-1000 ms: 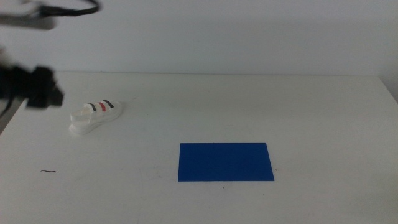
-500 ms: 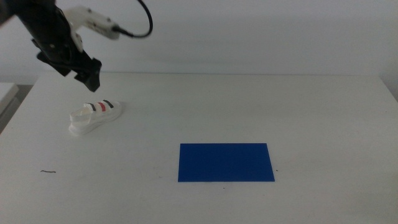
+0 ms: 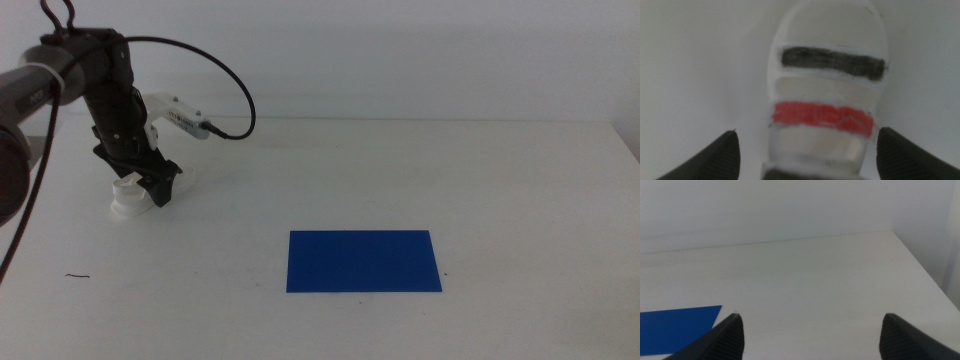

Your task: Use one arm to grab the shoe from the table and place it on the mat.

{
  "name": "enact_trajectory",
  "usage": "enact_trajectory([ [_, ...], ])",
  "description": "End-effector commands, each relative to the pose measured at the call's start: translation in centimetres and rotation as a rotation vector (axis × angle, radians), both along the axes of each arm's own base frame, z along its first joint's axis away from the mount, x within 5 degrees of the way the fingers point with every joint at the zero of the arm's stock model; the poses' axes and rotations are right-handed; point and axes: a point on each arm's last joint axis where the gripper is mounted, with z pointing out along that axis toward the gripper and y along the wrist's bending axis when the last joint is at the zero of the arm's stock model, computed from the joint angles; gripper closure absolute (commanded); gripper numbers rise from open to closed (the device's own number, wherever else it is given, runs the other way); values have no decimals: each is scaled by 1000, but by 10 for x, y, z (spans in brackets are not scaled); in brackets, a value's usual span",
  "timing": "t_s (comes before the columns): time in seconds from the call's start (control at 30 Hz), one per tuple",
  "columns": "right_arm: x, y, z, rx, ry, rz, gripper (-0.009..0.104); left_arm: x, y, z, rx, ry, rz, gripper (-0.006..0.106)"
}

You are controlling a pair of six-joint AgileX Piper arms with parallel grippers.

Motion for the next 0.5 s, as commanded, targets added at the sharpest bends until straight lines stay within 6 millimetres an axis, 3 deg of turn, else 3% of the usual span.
enact_trajectory([
  [0.0,0,0,0,-10,-9,1,16,1,0,0,-10,1,-2,11],
  [0.1,0,0,0,-10,-9,1,16,1,1,1,5,-1,1,25],
  [0.27,0,0,0,-10,-9,1,16,-3,-2,24,-21,-46,104,73],
  [0.4,0,0,0,-10,-9,1,16,-22,-45,66,-97,-93,324,102],
  [0.47,0,0,0,-10,-9,1,16,-40,-75,80,-122,-91,448,102],
])
